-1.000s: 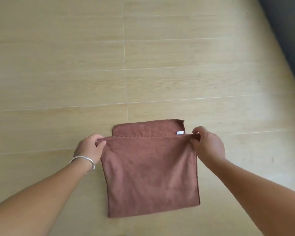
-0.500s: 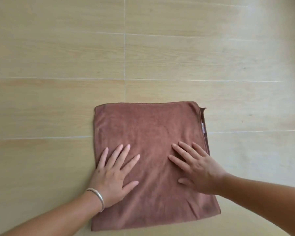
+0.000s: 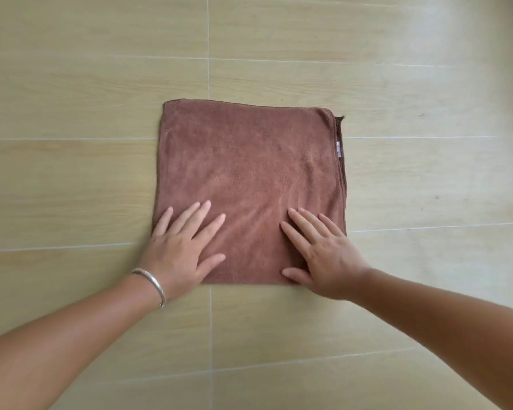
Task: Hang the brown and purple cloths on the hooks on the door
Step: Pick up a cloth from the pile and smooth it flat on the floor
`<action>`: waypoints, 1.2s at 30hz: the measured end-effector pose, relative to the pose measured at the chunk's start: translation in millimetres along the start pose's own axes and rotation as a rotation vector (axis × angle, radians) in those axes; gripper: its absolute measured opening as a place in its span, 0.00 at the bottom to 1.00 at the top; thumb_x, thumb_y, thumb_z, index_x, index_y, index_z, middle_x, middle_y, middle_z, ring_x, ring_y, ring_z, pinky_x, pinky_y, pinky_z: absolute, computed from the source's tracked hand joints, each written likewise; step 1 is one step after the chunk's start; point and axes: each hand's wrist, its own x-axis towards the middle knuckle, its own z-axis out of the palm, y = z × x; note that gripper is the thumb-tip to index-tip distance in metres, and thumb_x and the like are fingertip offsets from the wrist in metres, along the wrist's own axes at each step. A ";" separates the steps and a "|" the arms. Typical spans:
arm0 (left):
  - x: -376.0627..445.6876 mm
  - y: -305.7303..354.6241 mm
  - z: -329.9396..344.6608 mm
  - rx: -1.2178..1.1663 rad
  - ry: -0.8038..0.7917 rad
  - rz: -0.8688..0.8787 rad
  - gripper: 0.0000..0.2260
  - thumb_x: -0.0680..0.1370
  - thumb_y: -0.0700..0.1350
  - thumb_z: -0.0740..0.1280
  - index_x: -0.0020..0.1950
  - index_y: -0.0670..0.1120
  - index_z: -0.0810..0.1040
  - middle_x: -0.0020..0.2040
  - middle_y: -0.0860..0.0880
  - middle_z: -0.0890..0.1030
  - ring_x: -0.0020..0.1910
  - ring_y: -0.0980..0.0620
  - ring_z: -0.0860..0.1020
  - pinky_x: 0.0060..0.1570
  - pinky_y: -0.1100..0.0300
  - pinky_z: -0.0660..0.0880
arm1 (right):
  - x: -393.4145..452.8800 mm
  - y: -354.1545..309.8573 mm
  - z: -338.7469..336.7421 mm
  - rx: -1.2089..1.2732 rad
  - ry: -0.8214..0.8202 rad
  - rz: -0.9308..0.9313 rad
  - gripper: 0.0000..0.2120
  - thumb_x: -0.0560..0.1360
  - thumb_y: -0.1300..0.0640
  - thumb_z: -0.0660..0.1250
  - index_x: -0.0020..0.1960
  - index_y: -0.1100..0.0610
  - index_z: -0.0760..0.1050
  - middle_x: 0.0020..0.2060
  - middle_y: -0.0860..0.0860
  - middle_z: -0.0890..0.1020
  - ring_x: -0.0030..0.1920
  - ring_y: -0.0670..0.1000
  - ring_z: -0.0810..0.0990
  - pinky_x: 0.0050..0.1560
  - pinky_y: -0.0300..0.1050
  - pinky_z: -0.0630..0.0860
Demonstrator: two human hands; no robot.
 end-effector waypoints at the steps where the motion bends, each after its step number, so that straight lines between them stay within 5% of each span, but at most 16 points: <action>1: -16.2 0.1 7.3 0.007 -0.024 0.003 0.33 0.76 0.68 0.47 0.78 0.54 0.55 0.78 0.47 0.54 0.77 0.49 0.52 0.73 0.41 0.51 | -11.6 1.8 6.7 -0.019 -0.005 -0.050 0.42 0.75 0.29 0.50 0.79 0.54 0.53 0.78 0.55 0.53 0.78 0.55 0.50 0.76 0.58 0.53; 5: -53.0 -21.9 26.5 0.074 -0.045 -0.013 0.36 0.74 0.71 0.49 0.78 0.53 0.56 0.78 0.46 0.56 0.77 0.47 0.54 0.71 0.39 0.55 | -26.8 27.6 25.7 -0.125 0.014 -0.226 0.42 0.75 0.29 0.52 0.77 0.57 0.58 0.77 0.56 0.58 0.77 0.58 0.56 0.73 0.61 0.56; 8: -54.9 -30.3 13.1 0.069 -0.084 0.000 0.29 0.78 0.65 0.47 0.75 0.53 0.63 0.75 0.46 0.63 0.73 0.47 0.63 0.68 0.39 0.62 | -30.6 31.4 23.4 -0.179 0.011 -0.232 0.29 0.79 0.41 0.53 0.74 0.56 0.65 0.74 0.55 0.66 0.73 0.60 0.65 0.69 0.62 0.66; 10: -51.2 -28.0 -3.2 0.089 -0.120 0.006 0.24 0.79 0.57 0.57 0.74 0.52 0.65 0.74 0.46 0.66 0.71 0.46 0.68 0.65 0.40 0.65 | -34.8 28.2 9.4 -0.220 0.022 -0.147 0.25 0.79 0.48 0.53 0.71 0.57 0.70 0.70 0.55 0.72 0.69 0.59 0.71 0.65 0.61 0.71; 13: -53.9 -23.5 -47.6 0.178 -0.291 -0.030 0.26 0.82 0.54 0.51 0.78 0.56 0.46 0.79 0.52 0.51 0.77 0.53 0.53 0.73 0.48 0.50 | -53.3 16.3 -43.1 -0.158 -0.038 0.059 0.28 0.79 0.46 0.45 0.70 0.57 0.71 0.68 0.54 0.74 0.70 0.57 0.70 0.68 0.58 0.68; 15: -63.3 -23.1 -91.7 0.163 -0.302 -0.085 0.25 0.82 0.56 0.45 0.78 0.55 0.44 0.79 0.53 0.50 0.77 0.55 0.51 0.74 0.51 0.49 | -70.1 12.0 -82.1 -0.118 -0.066 0.176 0.31 0.80 0.42 0.39 0.75 0.55 0.64 0.73 0.52 0.68 0.75 0.54 0.62 0.73 0.56 0.58; 18: -89.5 -21.9 -194.3 0.118 -0.237 -0.128 0.25 0.82 0.57 0.44 0.78 0.54 0.46 0.78 0.54 0.55 0.76 0.55 0.54 0.73 0.52 0.53 | -104.7 10.7 -170.3 -0.082 -0.056 0.264 0.31 0.80 0.41 0.38 0.78 0.55 0.56 0.77 0.50 0.60 0.78 0.52 0.52 0.75 0.55 0.48; 25: -156.6 -25.1 -463.8 -0.011 -0.103 -0.197 0.23 0.82 0.57 0.49 0.78 0.57 0.52 0.75 0.57 0.63 0.73 0.57 0.61 0.67 0.60 0.60 | -190.3 11.1 -432.4 -0.035 0.017 0.287 0.26 0.82 0.42 0.43 0.74 0.51 0.61 0.74 0.46 0.64 0.77 0.49 0.52 0.75 0.54 0.45; 31: -222.2 -21.0 -729.0 -0.115 -0.006 -0.180 0.21 0.83 0.54 0.50 0.77 0.59 0.56 0.76 0.58 0.61 0.74 0.58 0.59 0.70 0.57 0.56 | -282.9 16.8 -703.7 0.078 0.043 0.199 0.25 0.81 0.39 0.44 0.72 0.47 0.66 0.73 0.41 0.65 0.77 0.46 0.51 0.76 0.50 0.47; 34: -255.1 -13.4 -840.3 -0.134 0.047 -0.161 0.21 0.83 0.54 0.49 0.76 0.59 0.56 0.76 0.58 0.61 0.74 0.58 0.59 0.72 0.55 0.54 | -333.0 19.1 -821.6 0.070 0.083 0.161 0.35 0.75 0.34 0.36 0.69 0.45 0.70 0.69 0.39 0.69 0.76 0.46 0.55 0.75 0.49 0.51; 36: -273.4 -7.1 -906.7 -0.132 0.117 -0.163 0.20 0.83 0.54 0.50 0.76 0.60 0.58 0.75 0.59 0.63 0.73 0.57 0.62 0.70 0.57 0.57 | -363.5 23.8 -887.7 0.039 0.153 0.146 0.30 0.78 0.35 0.39 0.66 0.44 0.73 0.64 0.38 0.73 0.74 0.46 0.59 0.73 0.47 0.56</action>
